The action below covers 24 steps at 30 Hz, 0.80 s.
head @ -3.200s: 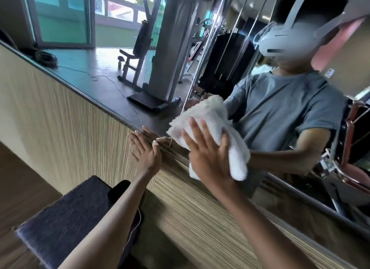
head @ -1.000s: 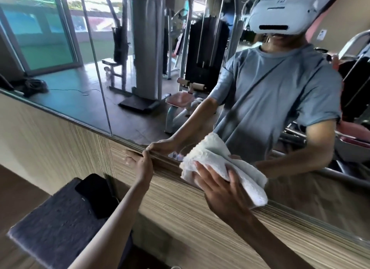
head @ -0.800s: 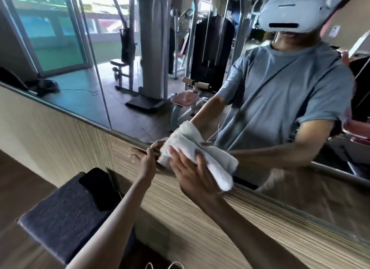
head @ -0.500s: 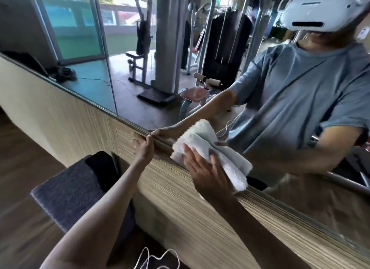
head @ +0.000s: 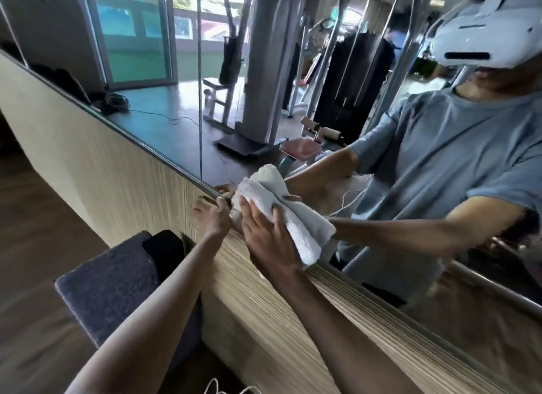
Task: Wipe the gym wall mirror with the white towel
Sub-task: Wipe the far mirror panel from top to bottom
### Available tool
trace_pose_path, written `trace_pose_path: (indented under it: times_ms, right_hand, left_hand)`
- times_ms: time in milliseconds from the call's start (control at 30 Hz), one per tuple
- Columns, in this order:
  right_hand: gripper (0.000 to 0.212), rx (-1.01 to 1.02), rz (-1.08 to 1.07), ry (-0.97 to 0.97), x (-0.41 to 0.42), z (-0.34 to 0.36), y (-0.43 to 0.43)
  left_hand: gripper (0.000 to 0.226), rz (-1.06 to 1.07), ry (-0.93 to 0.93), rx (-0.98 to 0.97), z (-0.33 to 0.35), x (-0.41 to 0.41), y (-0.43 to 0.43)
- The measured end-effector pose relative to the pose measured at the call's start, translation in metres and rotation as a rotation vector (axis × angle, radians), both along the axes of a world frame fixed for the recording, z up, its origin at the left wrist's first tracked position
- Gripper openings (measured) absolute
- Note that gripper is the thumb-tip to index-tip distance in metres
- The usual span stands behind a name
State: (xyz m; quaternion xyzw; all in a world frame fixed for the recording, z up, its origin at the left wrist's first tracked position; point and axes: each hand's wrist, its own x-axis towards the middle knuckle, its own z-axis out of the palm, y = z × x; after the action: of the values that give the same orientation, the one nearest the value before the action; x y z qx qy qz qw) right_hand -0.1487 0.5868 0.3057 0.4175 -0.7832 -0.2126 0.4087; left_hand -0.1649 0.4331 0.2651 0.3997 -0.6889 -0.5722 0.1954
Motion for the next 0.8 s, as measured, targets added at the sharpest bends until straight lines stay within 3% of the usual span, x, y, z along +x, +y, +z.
trace_pose_path:
  times_ms: [67,200,267,433,567,667,800]
  right_hand:
    - [0.050,-0.030,-0.012,0.007,0.005,-0.001,0.024]
    - [0.053,-0.044,-0.057,0.015,0.022,-0.010,0.105]
    - [0.054,-0.016,-0.101,0.044,0.030,-0.009,0.128]
    - [0.056,-0.027,-0.102,0.045,0.020,-0.002,0.062]
    - [0.055,-0.030,-0.069,-0.031,0.010,-0.006,-0.004]
    - [0.055,0.027,-0.082,-0.040,0.010,-0.004,0.014]
    - [0.056,0.006,-0.057,-0.031,0.021,-0.003,0.100]
  left_hand:
    - [0.062,0.078,-0.030,0.002,-0.004,-0.007,-0.011]
    - [0.107,0.059,0.029,0.143,-0.049,-0.035,-0.034]
    - [0.113,0.020,0.015,0.185,-0.089,-0.058,-0.051]
    - [0.109,-0.039,0.002,0.156,-0.096,-0.062,-0.068]
    - [0.105,0.003,0.048,0.244,-0.084,-0.055,-0.061]
    - [0.087,0.063,0.148,0.248,-0.025,-0.019,0.005]
    - [0.080,0.022,0.199,0.165,-0.008,0.000,0.076]
